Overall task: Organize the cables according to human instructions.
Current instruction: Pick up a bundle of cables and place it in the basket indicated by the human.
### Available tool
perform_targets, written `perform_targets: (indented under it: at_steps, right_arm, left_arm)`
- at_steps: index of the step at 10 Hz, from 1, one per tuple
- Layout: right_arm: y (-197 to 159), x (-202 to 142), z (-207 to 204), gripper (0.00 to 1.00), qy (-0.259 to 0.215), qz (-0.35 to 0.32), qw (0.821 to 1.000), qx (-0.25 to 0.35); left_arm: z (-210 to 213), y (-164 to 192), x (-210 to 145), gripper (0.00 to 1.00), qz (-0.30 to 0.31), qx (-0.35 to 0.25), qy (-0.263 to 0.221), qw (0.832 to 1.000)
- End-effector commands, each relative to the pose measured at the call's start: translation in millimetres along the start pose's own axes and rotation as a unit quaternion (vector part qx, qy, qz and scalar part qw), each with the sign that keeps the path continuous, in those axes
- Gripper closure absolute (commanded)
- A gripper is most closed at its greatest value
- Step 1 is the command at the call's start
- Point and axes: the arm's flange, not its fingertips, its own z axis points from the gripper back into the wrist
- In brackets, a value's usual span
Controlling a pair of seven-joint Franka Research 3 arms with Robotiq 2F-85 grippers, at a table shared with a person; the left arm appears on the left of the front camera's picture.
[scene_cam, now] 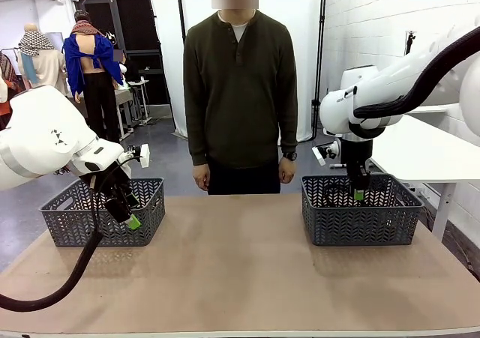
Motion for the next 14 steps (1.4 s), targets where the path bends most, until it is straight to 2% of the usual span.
perform_targets:
  at_steps: [1,9,10,14]
  right_arm:
    - [-9,0,0,0.0,-0.016,-0.008,1.0,-0.003]
    - [-6,2,11,0.0,-0.005,-0.039,0.999,0.0]
    - [-6,0,11,0.0,-0.007,-0.021,1.0,-0.003]
    - [-6,0,11,0.0,-0.007,-0.021,1.0,-0.003]
  left_arm:
    - [2,0,1,0.0,0.001,-0.003,0.002,1.0]
    - [2,0,1,0.0,0.001,-0.003,0.002,1.0]
    - [2,0,1,0.0,0.001,-0.003,0.002,1.0]
    - [2,0,1,0.0,0.001,-0.003,0.002,1.0]
